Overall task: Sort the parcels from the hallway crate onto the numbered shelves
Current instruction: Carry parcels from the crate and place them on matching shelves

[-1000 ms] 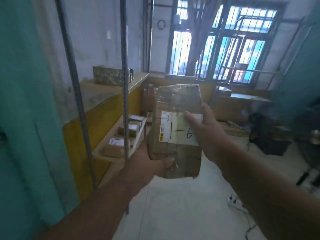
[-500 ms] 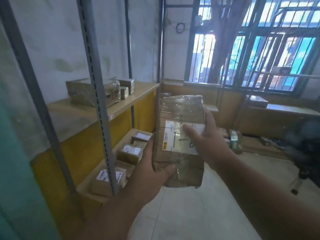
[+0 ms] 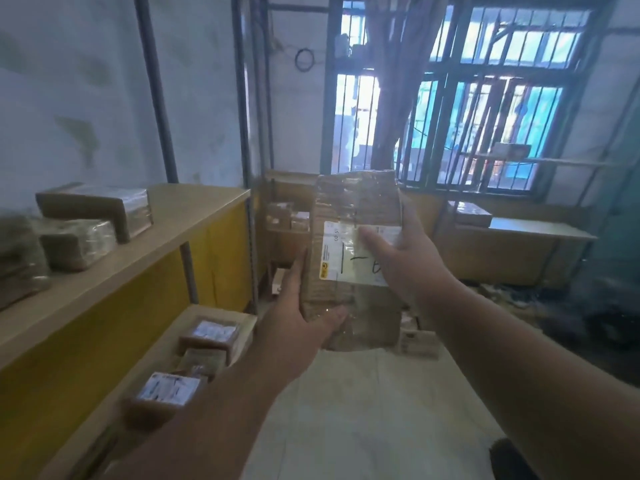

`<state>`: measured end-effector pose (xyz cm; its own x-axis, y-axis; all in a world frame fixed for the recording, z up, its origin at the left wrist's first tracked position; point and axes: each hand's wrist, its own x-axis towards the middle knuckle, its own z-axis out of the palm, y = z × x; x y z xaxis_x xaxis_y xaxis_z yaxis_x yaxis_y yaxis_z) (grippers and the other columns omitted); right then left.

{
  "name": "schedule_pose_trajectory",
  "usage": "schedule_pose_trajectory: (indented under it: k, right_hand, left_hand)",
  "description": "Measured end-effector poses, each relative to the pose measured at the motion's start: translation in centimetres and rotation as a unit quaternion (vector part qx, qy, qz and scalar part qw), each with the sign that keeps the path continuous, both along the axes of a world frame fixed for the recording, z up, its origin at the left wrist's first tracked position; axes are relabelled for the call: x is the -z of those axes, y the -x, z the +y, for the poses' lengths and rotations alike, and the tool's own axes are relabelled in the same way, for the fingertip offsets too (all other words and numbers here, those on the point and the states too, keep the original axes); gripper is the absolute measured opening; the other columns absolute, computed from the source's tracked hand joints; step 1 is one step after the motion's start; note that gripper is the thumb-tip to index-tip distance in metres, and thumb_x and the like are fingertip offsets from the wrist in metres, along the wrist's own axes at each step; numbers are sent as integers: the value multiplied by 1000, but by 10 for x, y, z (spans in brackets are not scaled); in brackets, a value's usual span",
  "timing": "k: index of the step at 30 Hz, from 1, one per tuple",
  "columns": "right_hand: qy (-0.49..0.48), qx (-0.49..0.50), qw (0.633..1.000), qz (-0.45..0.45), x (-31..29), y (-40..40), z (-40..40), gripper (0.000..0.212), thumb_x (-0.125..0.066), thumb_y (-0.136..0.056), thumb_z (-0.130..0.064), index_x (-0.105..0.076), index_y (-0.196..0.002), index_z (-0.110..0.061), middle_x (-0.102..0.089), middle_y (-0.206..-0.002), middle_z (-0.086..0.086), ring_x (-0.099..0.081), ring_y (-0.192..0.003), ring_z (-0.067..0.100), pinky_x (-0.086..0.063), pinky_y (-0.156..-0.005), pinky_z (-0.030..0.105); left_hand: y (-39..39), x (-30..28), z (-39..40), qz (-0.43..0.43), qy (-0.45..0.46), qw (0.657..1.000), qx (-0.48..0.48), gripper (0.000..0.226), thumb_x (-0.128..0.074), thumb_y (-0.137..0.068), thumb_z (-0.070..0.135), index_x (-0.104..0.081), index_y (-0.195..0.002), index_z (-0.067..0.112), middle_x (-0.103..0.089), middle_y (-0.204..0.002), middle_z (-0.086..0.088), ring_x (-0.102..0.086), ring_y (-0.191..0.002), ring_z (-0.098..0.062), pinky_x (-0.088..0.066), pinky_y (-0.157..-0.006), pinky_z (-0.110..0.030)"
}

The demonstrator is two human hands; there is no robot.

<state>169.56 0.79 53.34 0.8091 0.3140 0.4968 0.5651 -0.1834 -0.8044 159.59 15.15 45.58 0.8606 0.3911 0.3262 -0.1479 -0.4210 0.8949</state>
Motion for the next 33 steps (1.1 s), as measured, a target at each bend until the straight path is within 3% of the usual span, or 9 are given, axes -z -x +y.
schedule_pose_trajectory:
  k: [5, 7, 9, 14, 19, 23, 28, 31, 33]
  right_hand:
    - [2, -58, 998, -10, 0, -105, 21, 57, -64, -94, -37, -34, -143, -40, -60, -108, -27, -63, -91, -6, -56, -84, 26]
    - [11, -99, 995, -3, -2, -144, 46, 55, -64, -95, -36, -35, -142, -39, -58, -103, -29, -60, -81, -16, -51, -67, 11]
    - [11, -148, 989, 7, -10, -178, 77, 58, -63, -95, -37, -32, -144, -42, -57, -100, -31, -58, -76, -18, -42, -57, 8]
    - [24, -272, 962, 10, -34, -219, 172, 55, -61, -95, -44, -33, -142, -44, -61, -99, -22, -65, -69, -1, -46, -50, 17]
    - [25, -380, 924, 38, -47, -223, 257, 48, -60, -94, -49, -38, -136, -46, -64, -93, -13, -59, -56, 7, -46, -41, 22]
    - [13, -431, 901, 39, -57, -230, 324, 55, -62, -90, -54, -37, -138, -46, -65, -102, -9, -68, -73, 17, -61, -61, 41]
    - [40, -498, 861, 91, -65, -247, 395, 49, -68, -83, -57, -45, -125, -47, -70, -105, -4, -72, -88, 25, -62, -72, 51]
    - [50, -560, 811, 158, -69, -255, 434, 41, -71, -87, -44, -50, -121, -37, -72, -105, 2, -74, -88, 27, -62, -70, 53]
    - [59, -591, 789, 156, -67, -259, 456, 40, -72, -88, -40, -51, -121, -35, -73, -104, 2, -75, -86, 27, -62, -70, 53]
  left_hand:
    - [-93, 5, 11, -24, 25, 999, -35, 89, -78, -82, 40, -20, -145, 64, -61, -125, 29, -62, -108, 7, -58, -90, -26]
    - [-121, 1, 24, -33, 31, 996, -79, 86, -78, -84, 34, -23, -141, 68, -63, -119, 34, -62, -105, 13, -57, -88, -21]
    - [-139, -9, 38, -43, 31, 990, -129, 83, -77, -86, 27, -28, -138, 68, -64, -119, 36, -62, -106, 13, -55, -91, -23]
    - [-153, -40, 79, -64, 12, 963, -261, 72, -74, -87, 10, -43, -121, 64, -69, -111, 31, -68, -101, 5, -57, -81, -17]
    - [-141, -61, 127, -30, -38, 916, -398, 71, -71, -89, 38, -29, -143, 59, -66, -117, 32, -67, -100, 7, -57, -83, -21]
    - [-147, -74, 169, -5, -76, 889, -452, 66, -64, -92, 45, -27, -145, 59, -62, -117, 37, -61, -102, 15, -52, -93, -22]
    - [-165, -89, 198, 42, -78, 866, -493, 44, -56, -98, 41, -31, -119, 70, -57, -97, 47, -56, -89, 27, -41, -71, 3]
    - [-171, -96, 213, 66, -76, 837, -537, 31, -56, -98, 44, -42, -111, 68, -63, -97, 40, -60, -90, 22, -45, -72, -2]
    - [-177, -94, 222, 83, -92, 804, -582, 26, -57, -90, 55, -52, -116, 58, -69, -98, 23, -68, -87, 5, -56, -77, -19]
